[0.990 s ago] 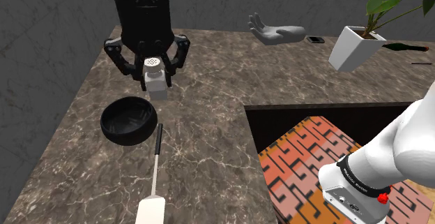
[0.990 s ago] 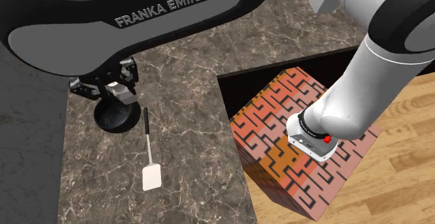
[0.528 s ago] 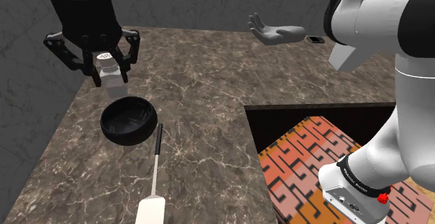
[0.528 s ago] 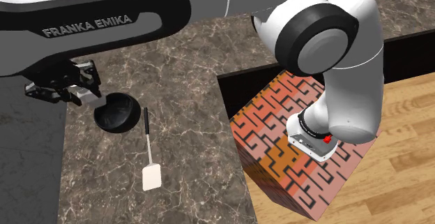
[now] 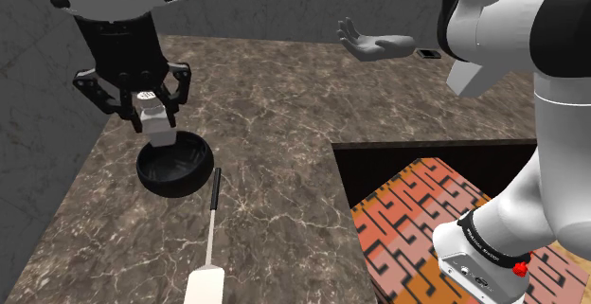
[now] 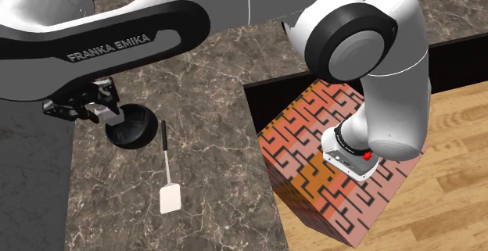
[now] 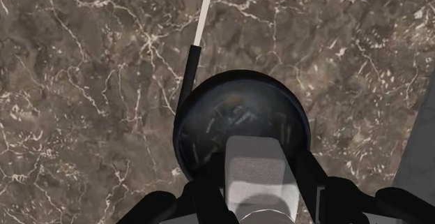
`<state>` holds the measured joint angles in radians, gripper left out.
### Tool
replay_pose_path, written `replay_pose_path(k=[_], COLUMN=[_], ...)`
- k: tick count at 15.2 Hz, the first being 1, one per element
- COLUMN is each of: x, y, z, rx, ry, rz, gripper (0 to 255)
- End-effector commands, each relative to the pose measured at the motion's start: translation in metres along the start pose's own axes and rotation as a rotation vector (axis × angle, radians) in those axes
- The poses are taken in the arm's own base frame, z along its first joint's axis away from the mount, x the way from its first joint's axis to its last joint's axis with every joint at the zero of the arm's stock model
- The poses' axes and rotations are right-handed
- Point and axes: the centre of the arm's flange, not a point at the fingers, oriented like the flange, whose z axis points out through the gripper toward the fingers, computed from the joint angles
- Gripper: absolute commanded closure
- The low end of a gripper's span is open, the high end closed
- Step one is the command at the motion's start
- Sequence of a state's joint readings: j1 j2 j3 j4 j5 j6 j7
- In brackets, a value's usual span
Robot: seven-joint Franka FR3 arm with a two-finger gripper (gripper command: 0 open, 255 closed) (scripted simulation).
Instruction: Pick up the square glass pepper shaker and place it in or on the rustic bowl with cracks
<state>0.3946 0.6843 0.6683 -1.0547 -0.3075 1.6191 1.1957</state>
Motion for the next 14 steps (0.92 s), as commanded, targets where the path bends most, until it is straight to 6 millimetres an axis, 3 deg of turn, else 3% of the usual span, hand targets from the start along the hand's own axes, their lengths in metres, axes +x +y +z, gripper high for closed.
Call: replay_pose_path(k=[1,7,14], x=[0.001,0.003,0.004], y=[0.000,0.001,0.001], z=[0.011,0.043,0.045], rx=[0.001,0.001,0.001], ry=[0.000,0.000,0.000], rz=[0.000,0.000,0.000], gripper=[255,255,255])
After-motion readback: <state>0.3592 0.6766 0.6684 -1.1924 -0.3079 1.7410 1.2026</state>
